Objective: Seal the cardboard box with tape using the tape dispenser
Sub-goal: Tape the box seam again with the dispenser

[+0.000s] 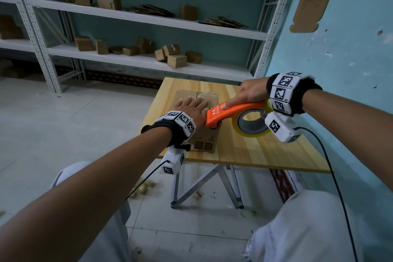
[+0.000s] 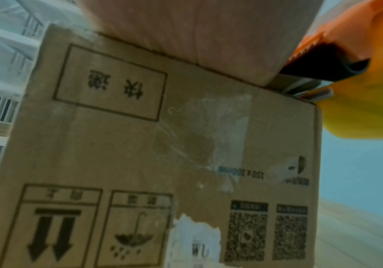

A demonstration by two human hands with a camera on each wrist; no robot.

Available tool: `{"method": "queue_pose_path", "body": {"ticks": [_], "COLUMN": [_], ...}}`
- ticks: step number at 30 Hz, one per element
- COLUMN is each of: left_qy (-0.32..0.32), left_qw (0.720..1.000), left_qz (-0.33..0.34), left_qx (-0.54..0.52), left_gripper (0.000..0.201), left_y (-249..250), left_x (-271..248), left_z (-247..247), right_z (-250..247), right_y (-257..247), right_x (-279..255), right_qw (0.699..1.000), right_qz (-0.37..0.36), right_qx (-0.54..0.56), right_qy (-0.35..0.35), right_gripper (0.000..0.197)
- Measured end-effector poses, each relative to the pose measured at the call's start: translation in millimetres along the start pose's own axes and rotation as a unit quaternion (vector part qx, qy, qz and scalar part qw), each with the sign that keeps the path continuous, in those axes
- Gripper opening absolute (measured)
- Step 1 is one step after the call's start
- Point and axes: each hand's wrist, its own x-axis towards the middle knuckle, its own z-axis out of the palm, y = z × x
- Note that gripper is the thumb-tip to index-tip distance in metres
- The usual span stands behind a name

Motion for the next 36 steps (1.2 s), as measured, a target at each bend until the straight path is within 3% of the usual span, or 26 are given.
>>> {"method": "queue_pose_path", "body": {"ticks": [16, 24, 27, 36], "left_qy": [-0.004, -0.013, -0.008, 0.0], "left_qw": [0.998, 0.998, 0.998, 0.998], "left_qz": [0.026, 0.028, 0.028, 0.034], "left_qx": [0.058, 0.063, 0.059, 0.062], "left_gripper": [0.053, 0.055, 0.054, 0.054], "left_y": [-4, -8, -9, -11], "left_x": [3, 12, 13, 18], "left_z": [3, 10, 11, 17], "right_z": [4, 6, 7, 6], "right_y": [7, 10, 11, 12], "right_x": [-3, -5, -6, -6], "right_qw": [1.0, 0.999, 0.999, 0.999], "right_qz": [-0.009, -0.007, -0.007, -0.003], "right_qx": [0.016, 0.035, 0.046, 0.052], "right_qy": [0.006, 0.006, 0.005, 0.005], "right_gripper": [0.08, 0.073, 0.061, 0.065]}}
